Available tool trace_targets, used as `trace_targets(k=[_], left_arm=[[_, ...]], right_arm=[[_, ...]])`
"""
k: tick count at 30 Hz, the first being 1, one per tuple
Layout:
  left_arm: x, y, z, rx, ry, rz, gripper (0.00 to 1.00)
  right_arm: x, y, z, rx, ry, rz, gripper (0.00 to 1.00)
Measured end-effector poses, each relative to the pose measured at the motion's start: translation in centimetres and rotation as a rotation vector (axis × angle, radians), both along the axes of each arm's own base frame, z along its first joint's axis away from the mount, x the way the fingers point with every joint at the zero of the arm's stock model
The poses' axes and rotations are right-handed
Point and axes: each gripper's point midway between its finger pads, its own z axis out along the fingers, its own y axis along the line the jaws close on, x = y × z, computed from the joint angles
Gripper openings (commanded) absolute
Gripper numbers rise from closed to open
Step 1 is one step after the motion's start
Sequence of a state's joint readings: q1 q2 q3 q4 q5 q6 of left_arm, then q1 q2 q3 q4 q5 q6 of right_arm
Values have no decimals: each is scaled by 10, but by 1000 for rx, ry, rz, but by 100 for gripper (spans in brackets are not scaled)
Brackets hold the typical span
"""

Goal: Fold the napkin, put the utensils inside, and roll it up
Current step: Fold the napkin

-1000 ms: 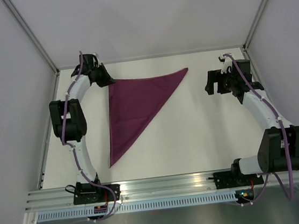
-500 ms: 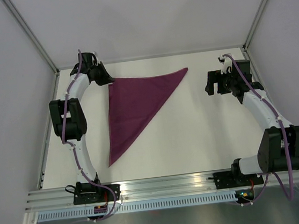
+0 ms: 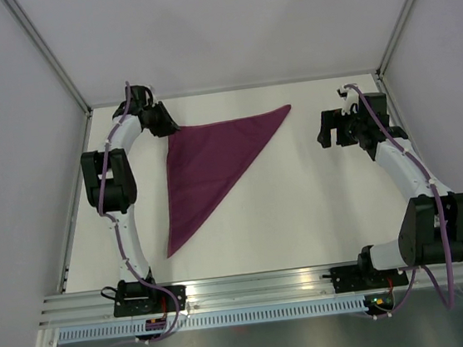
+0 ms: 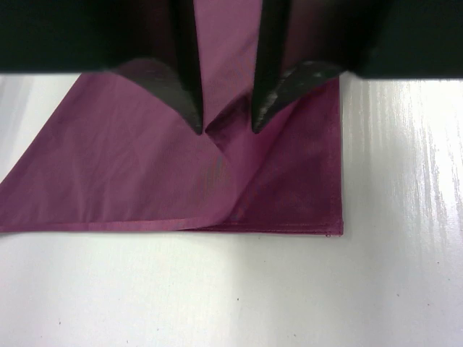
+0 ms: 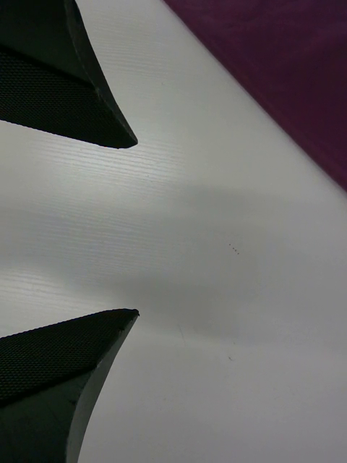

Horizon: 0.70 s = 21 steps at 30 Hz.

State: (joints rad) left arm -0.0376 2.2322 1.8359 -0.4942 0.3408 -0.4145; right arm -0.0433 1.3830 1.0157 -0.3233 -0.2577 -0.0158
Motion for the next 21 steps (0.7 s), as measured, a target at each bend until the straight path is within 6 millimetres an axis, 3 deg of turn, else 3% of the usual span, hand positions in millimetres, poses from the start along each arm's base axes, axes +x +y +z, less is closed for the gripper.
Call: trace_targets(k=[3, 12, 16, 21], left_arm=[[0, 2, -1, 8, 0, 4, 55], [1, 16, -5, 67, 2, 53, 80], [-13, 29, -4, 125, 12, 100, 81], [-39, 50, 17, 201, -11, 194, 81]], right_arm=[[0, 0, -1, 0, 3, 0, 96], [0, 1, -1, 4, 4, 4, 96], [-1, 3, -1, 11, 5, 13, 96], [-2, 6, 0, 25, 4, 29, 96]])
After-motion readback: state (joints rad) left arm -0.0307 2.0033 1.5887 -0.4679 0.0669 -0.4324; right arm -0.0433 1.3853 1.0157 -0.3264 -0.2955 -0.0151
